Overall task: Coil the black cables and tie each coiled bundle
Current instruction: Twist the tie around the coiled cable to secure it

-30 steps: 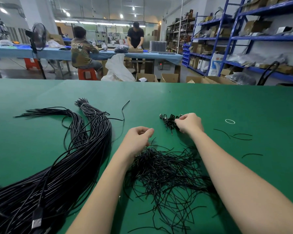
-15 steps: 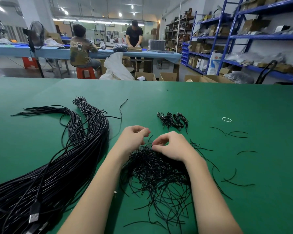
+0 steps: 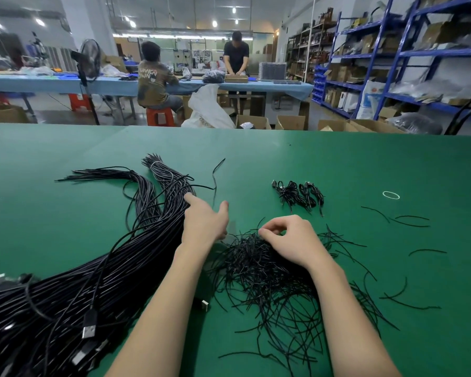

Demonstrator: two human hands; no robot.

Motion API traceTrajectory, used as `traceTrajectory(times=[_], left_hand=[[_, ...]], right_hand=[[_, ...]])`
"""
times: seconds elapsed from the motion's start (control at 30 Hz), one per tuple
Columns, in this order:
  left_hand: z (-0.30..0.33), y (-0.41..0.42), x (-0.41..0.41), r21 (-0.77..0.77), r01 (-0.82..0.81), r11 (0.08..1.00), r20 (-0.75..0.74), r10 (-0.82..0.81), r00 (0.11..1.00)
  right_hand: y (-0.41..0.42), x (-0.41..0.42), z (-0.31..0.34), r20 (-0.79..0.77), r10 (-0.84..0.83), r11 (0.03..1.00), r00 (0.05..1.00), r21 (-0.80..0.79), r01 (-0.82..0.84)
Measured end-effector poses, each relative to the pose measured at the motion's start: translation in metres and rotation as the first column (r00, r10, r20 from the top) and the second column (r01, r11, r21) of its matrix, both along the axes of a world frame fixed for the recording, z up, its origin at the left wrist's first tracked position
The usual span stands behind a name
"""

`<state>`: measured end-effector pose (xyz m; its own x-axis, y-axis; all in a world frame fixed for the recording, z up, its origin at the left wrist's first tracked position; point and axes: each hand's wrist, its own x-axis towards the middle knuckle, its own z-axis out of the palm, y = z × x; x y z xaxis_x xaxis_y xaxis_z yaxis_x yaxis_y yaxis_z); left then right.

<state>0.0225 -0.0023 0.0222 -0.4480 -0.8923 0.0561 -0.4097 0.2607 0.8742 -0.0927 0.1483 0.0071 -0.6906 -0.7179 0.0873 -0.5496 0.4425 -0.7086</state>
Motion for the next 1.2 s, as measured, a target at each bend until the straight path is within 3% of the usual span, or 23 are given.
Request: traceTrajectory(times=[0.3, 0.57, 0.8, 0.9, 1.07, 1.2], left_hand=[[0.01, -0.003, 0.007, 0.03, 0.01, 0.999, -0.029, -0.009, 1.0], [0.014, -0.009, 0.012, -0.035, 0.017, 0.999, 0.19, -0.01, 0.982], [0.038, 0.006, 0.003, -0.185, 0.078, 0.98, 0.018, -0.076, 0.997], [0.05, 0.027, -0.005, -0.223, 0.236, 0.946, -0.032, -0.249, 0.968], [0.058, 0.041, -0.01, -0.265, 0.405, 0.875, -0.031, -0.428, 0.903], [0.058, 0.04, -0.008, -0.184, 0.43, 0.884, -0.181, -0.46, 0.869]], right_hand=[[-0.012, 0.008, 0.002, -0.054, 0.011, 0.997, 0.998, -0.078, -0.016], [-0.023, 0.025, 0.006, -0.058, 0.048, 0.988, 0.997, -0.147, -0.056], [-0.037, 0.045, 0.016, 0.043, 0.122, 0.966, 0.992, -0.233, -0.108], [-0.041, 0.054, 0.02, 0.168, 0.165, 0.962, 0.972, -0.244, -0.121], [-0.032, 0.051, 0.023, 0.52, 0.335, 0.887, 0.786, -0.455, -0.078], [-0.015, 0.031, 0.03, 0.644, 0.632, 0.682, 0.43, -0.726, 0.084]])
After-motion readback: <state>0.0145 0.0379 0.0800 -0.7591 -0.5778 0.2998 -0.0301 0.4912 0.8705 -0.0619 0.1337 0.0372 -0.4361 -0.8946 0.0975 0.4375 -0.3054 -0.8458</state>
